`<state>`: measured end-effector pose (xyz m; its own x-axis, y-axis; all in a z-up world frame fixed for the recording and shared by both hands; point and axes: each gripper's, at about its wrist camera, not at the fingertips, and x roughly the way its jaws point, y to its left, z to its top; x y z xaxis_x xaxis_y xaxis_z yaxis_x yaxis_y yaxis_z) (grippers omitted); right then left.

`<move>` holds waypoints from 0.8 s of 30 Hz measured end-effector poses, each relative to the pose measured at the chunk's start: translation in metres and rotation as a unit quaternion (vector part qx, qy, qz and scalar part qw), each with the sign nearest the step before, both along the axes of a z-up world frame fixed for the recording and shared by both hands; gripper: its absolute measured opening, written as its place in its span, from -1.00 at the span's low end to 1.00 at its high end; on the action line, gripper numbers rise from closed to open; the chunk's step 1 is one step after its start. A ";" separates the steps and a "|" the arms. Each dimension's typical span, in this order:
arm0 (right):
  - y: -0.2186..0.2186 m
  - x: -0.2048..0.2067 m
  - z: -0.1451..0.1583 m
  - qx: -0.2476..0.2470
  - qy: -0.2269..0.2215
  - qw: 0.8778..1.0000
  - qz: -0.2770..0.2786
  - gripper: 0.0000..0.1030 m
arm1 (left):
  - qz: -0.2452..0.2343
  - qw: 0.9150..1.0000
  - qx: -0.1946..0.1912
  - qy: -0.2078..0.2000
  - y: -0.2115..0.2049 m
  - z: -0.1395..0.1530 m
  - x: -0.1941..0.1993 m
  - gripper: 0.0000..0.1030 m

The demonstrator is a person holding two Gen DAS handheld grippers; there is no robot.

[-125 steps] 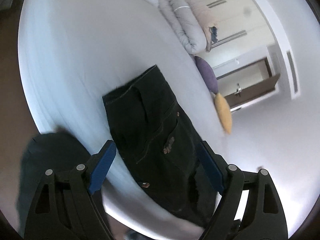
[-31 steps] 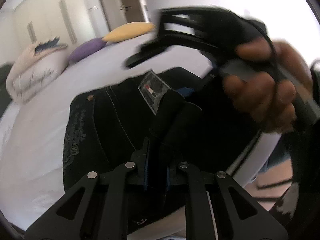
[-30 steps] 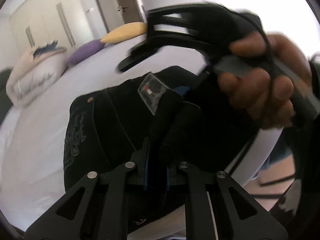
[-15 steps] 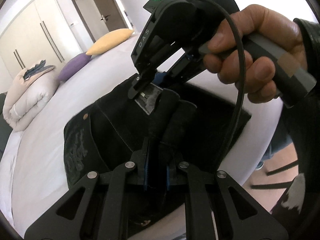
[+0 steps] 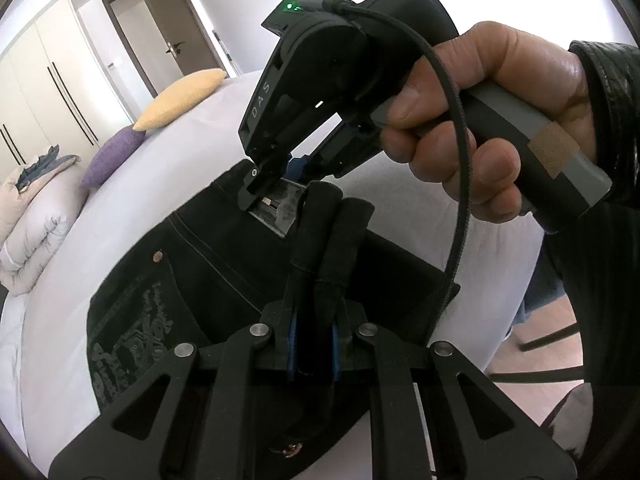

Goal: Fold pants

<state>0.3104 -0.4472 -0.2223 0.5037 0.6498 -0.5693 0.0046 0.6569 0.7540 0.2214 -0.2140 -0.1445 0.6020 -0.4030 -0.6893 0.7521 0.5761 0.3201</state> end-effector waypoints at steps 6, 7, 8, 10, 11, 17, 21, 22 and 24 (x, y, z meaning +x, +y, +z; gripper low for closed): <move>-0.006 -0.013 -0.007 0.005 -0.010 1.000 -0.017 -0.76 | -0.003 1.000 -0.003 0.004 0.010 -0.005 0.014 -0.79; -0.008 -0.014 -0.009 0.007 -0.010 1.000 -0.021 -0.76 | -0.002 1.000 -0.002 0.004 0.010 -0.006 0.016 -0.79; -0.009 -0.016 -0.010 0.009 -0.012 1.000 -0.024 -0.78 | -0.004 1.000 -0.004 0.003 0.008 -0.005 0.018 -0.79; -0.008 -0.019 -0.009 -0.002 -0.021 0.999 -0.026 -0.75 | -0.001 1.000 -0.011 0.004 0.010 -0.002 0.019 -0.72; -0.006 -0.020 -0.008 -0.010 -0.025 0.999 -0.024 -0.71 | 0.002 1.000 -0.015 0.009 0.010 -0.003 0.015 -0.71; -0.015 -0.038 0.010 -0.014 -0.014 0.998 -0.061 0.11 | 0.009 0.993 -0.082 0.083 0.046 0.032 0.013 -0.20; -0.025 -0.067 0.032 -0.012 -0.031 0.996 -0.087 -0.26 | 0.050 0.981 -0.172 0.070 0.098 0.070 0.021 0.70; -0.023 -0.072 0.037 -0.009 -0.035 0.996 -0.082 -0.54 | 0.066 0.978 -0.183 0.076 0.110 0.074 0.031 0.70; -0.008 -0.078 0.043 -0.012 -0.042 0.997 -0.059 -0.65 | 0.118 0.971 -0.188 0.085 0.131 0.074 0.062 0.70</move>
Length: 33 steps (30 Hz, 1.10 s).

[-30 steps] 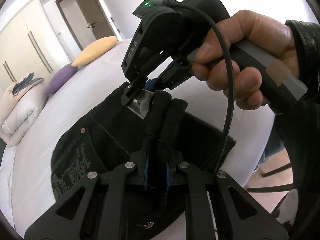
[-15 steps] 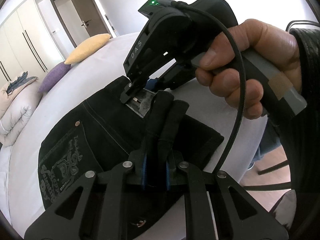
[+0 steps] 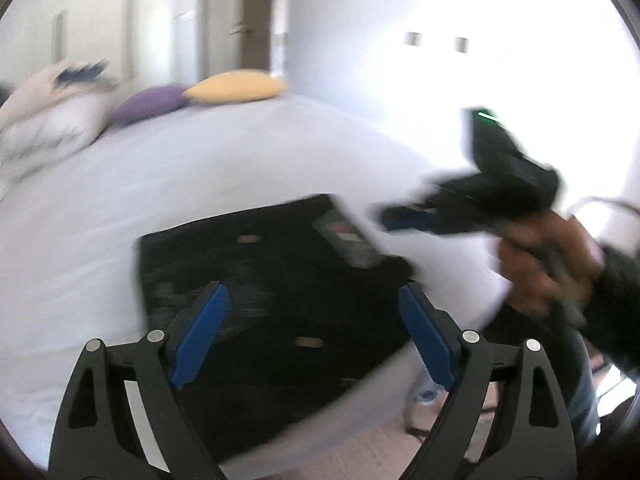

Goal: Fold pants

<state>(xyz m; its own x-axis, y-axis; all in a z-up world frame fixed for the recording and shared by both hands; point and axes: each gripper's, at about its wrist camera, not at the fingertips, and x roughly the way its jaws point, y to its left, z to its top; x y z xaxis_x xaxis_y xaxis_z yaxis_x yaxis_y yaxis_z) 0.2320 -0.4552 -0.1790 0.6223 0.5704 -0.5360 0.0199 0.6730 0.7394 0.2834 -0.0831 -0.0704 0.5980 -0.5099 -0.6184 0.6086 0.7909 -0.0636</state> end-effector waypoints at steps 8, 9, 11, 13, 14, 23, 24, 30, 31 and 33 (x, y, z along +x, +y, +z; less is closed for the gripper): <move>0.045 0.003 -0.019 -0.093 0.049 0.994 0.028 -1.00 | 0.075 0.985 0.127 0.086 0.013 -0.059 0.114 -0.37; 0.045 0.002 -0.020 -0.094 0.047 0.994 0.026 -1.00 | 0.075 0.984 0.135 0.084 0.010 -0.064 0.114 -0.37; 0.041 -0.003 -0.021 -0.086 0.048 0.995 0.018 -1.00 | 0.078 0.983 0.149 0.075 0.008 -0.069 0.112 -0.37; 0.041 -0.007 -0.019 -0.089 0.047 0.995 0.013 -1.00 | 0.083 0.983 0.144 0.077 0.009 -0.072 0.113 -0.41; 0.042 -0.009 -0.019 -0.093 0.046 0.995 0.012 -1.00 | 0.084 0.983 0.141 0.079 0.012 -0.073 0.114 -0.41; 0.054 -0.030 -0.009 -0.139 0.040 0.990 0.001 -1.00 | 0.078 0.983 0.149 0.072 0.007 -0.070 0.100 -0.41; 0.054 -0.032 -0.009 -0.140 0.040 0.989 0.000 -1.00 | 0.078 0.983 0.150 0.070 0.006 -0.071 0.100 -0.41; 0.051 -0.043 -0.015 -0.134 0.039 0.990 -0.006 -1.00 | 0.080 0.983 0.154 0.066 -0.002 -0.067 0.077 -0.41; 0.051 -0.045 -0.015 -0.135 0.039 0.990 -0.005 -1.00 | 0.081 0.983 0.153 0.065 -0.002 -0.067 0.074 -0.41; 0.051 -0.049 -0.015 -0.135 0.038 0.990 -0.002 -1.00 | 0.082 0.983 0.150 0.065 0.000 -0.067 0.072 -0.40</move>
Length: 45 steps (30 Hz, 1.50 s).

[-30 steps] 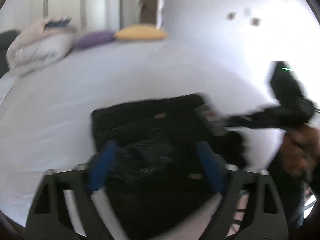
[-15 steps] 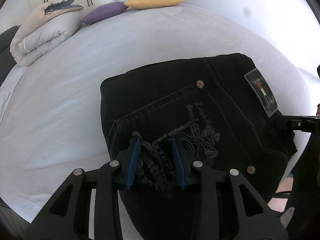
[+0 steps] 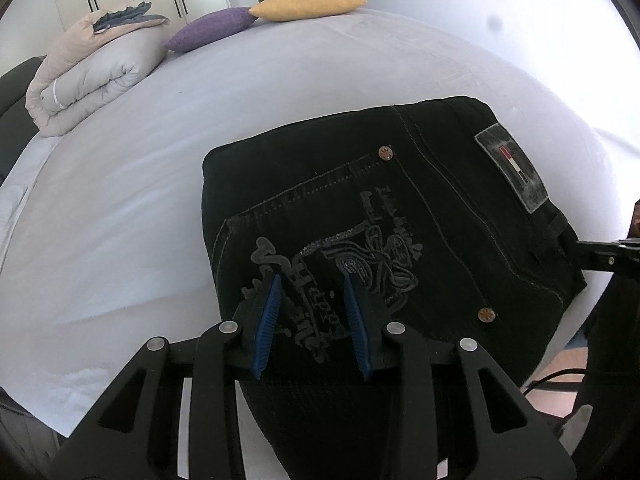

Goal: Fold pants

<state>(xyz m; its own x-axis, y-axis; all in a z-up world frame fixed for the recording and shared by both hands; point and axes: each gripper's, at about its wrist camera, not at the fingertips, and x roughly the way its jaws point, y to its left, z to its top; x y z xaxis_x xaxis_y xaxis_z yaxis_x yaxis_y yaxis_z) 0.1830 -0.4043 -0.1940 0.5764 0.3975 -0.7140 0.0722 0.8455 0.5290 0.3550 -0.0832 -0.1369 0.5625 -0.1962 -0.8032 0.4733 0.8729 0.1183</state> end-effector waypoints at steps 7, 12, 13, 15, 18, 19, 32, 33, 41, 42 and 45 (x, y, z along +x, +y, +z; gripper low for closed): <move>-0.016 -0.021 0.001 -0.008 0.008 1.000 -0.015 -0.61 | 0.021 0.999 -0.042 0.002 0.026 0.012 -0.024 -0.03; -0.043 -0.022 0.028 0.019 -0.041 0.998 -0.047 -0.03 | 0.038 0.994 -0.104 -0.011 0.064 0.028 -0.044 0.55; -0.046 -0.019 0.031 0.026 -0.045 0.997 -0.051 0.25 | 0.046 0.993 -0.112 -0.009 0.071 0.028 -0.041 0.59; -0.052 -0.007 0.033 0.043 -0.050 0.997 -0.051 0.36 | 0.069 0.990 -0.119 0.013 0.082 0.023 -0.028 0.59; -0.054 0.014 0.025 0.065 -0.038 0.996 -0.042 0.36 | 0.076 0.982 -0.160 0.063 0.090 0.016 -0.003 0.59; -0.055 0.022 0.021 0.071 -0.029 0.996 -0.043 0.36 | 0.076 0.979 -0.175 0.077 0.092 0.015 0.003 0.59; -0.036 0.106 -0.022 0.145 0.047 0.988 0.005 0.20 | 0.056 0.966 -0.185 0.170 0.063 -0.012 0.061 0.92; -0.034 0.108 -0.024 0.142 0.050 0.989 0.008 0.17 | 0.054 0.967 -0.183 0.171 0.061 -0.012 0.062 0.93; -0.029 0.109 -0.028 0.132 0.050 0.990 0.009 -0.27 | 0.029 0.971 -0.169 0.165 0.041 -0.012 0.062 0.91; -0.030 0.109 -0.028 0.132 0.050 0.990 0.007 -0.29 | 0.027 0.972 -0.168 0.163 0.039 -0.012 0.062 0.84; -0.028 0.108 -0.028 0.128 0.048 0.991 0.007 -0.33 | 0.025 0.972 -0.170 0.163 0.037 -0.010 0.062 0.59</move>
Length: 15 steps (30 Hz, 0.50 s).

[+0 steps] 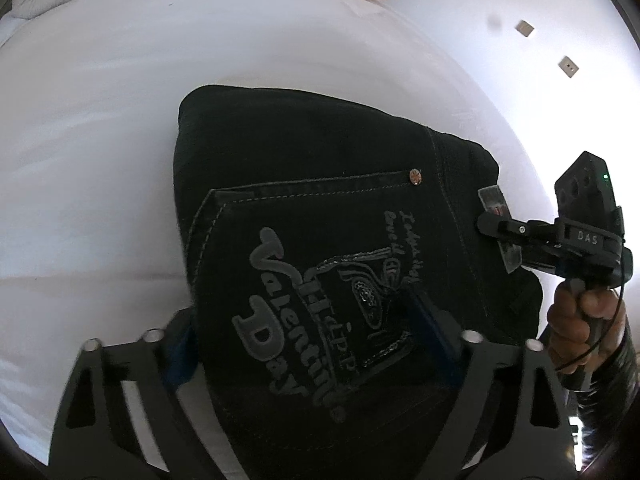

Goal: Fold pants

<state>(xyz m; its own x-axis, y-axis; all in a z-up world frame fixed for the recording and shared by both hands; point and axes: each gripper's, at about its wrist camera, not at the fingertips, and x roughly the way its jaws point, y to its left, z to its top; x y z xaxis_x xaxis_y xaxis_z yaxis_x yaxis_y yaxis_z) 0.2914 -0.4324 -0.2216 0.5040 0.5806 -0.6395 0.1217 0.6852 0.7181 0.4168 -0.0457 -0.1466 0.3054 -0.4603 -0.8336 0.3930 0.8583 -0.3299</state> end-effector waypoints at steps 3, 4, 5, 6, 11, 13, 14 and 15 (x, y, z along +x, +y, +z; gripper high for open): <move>0.004 -0.001 0.001 -0.015 -0.004 1.000 0.003 -0.39 | -0.001 1.000 0.007 -0.005 -0.002 0.002 -0.001 0.38; 0.005 -0.002 0.002 -0.020 -0.007 1.000 0.004 -0.41 | 0.002 1.000 0.007 -0.004 -0.001 0.003 -0.001 0.29; 0.005 -0.002 0.003 -0.024 -0.008 1.000 0.004 -0.43 | 0.004 1.000 0.003 -0.002 0.001 0.003 0.000 0.27; 0.006 -0.003 0.004 -0.029 -0.011 1.000 0.004 -0.44 | 0.005 1.000 0.002 -0.002 0.002 0.004 0.000 0.21; 0.017 -0.007 0.014 -0.083 -0.027 0.996 0.008 -0.52 | -0.001 0.999 0.032 -0.025 -0.008 0.012 -0.006 -0.05; 0.021 -0.008 0.018 -0.105 -0.033 0.994 0.009 -0.54 | -0.001 0.998 0.043 -0.035 -0.010 0.013 -0.007 -0.21; 0.023 -0.009 0.020 -0.116 -0.036 0.993 0.009 -0.54 | 0.002 0.998 0.051 -0.041 -0.011 0.014 -0.008 -0.24; 0.025 -0.011 0.022 -0.126 -0.040 0.991 0.010 -0.55 | 0.003 0.998 0.052 -0.042 -0.012 0.015 -0.009 -0.28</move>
<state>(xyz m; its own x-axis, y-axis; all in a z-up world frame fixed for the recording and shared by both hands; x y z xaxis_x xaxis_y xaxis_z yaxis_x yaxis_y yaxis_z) 0.2809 -0.4074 -0.1993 0.5486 0.4179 -0.7241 0.0569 0.8454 0.5310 0.4079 -0.0578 -0.1315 0.3791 -0.3702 -0.8481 0.4099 0.8889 -0.2047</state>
